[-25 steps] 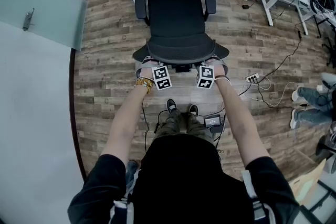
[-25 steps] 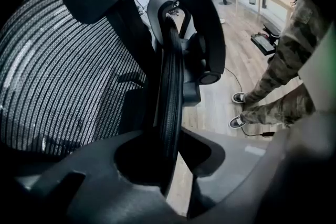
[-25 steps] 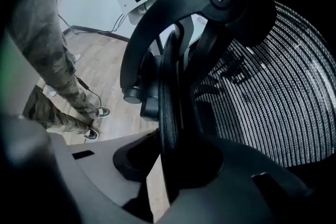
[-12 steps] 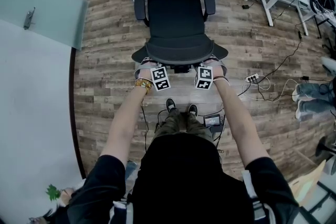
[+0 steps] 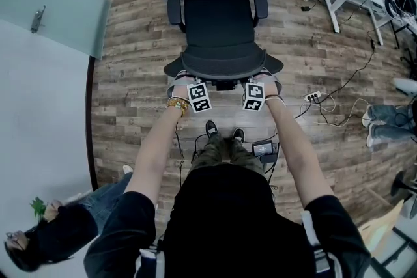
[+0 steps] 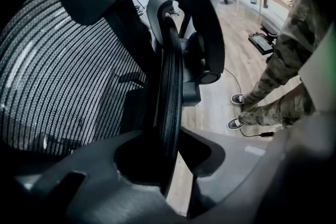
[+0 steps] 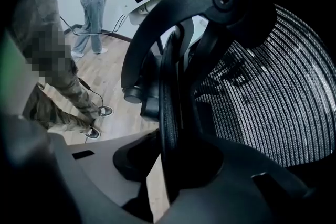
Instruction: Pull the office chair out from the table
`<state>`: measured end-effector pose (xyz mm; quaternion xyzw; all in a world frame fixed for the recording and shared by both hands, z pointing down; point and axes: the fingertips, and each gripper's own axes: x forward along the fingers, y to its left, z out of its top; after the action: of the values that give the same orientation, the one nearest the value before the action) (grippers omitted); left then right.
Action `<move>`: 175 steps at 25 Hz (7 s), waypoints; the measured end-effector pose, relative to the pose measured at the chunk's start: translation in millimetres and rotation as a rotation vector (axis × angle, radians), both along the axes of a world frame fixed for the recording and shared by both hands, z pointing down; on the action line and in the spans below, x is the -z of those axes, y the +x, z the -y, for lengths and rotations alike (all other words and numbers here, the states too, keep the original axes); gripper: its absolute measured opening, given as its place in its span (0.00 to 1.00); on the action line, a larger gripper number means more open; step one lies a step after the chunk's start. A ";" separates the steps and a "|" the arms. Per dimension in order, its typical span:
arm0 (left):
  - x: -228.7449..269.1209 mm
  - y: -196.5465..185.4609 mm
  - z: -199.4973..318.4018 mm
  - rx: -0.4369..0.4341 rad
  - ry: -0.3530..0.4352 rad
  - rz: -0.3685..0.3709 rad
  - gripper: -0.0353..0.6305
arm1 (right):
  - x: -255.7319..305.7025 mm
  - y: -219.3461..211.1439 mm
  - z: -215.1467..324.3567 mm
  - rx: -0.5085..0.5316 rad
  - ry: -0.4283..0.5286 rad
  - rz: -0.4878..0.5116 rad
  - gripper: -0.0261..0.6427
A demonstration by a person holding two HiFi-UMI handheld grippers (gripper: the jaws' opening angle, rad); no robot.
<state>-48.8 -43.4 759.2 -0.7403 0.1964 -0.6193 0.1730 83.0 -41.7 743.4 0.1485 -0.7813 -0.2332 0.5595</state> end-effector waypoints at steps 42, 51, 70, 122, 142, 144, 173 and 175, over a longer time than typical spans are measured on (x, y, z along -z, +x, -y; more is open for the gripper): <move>3.5 31.0 -111.5 0.030 0.031 0.005 0.22 | 4.7 29.6 -109.3 0.036 -0.008 0.001 0.17; 4.3 20.8 -139.4 0.012 0.028 0.009 0.22 | 6.6 19.4 -139.2 0.016 0.008 0.002 0.17; 2.9 21.6 -202.9 0.003 0.019 0.008 0.22 | 5.5 19.7 -205.7 0.004 0.008 0.001 0.17; 11.0 32.0 -326.7 -0.089 0.122 0.010 0.29 | 9.4 30.6 -330.5 0.024 0.008 0.009 0.19; 89.6 46.8 -369.9 0.118 0.290 -0.376 0.31 | 64.3 43.0 -370.3 -0.089 0.051 0.287 0.24; 99.1 43.9 -382.5 0.165 0.306 -0.429 0.30 | 77.2 46.2 -376.2 -0.134 0.048 0.353 0.22; 371.0 69.6 -359.1 0.450 0.697 -1.229 0.21 | 355.5 2.7 -358.2 -0.342 0.365 1.189 0.10; 377.4 70.5 -359.8 0.451 0.705 -1.242 0.16 | 360.0 0.7 -357.3 -0.341 0.365 1.207 0.09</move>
<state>21.8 316.4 381.8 -0.7961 0.5918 -0.0082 0.1263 83.7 315.6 383.4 0.4679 -0.8715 -0.1459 0.0173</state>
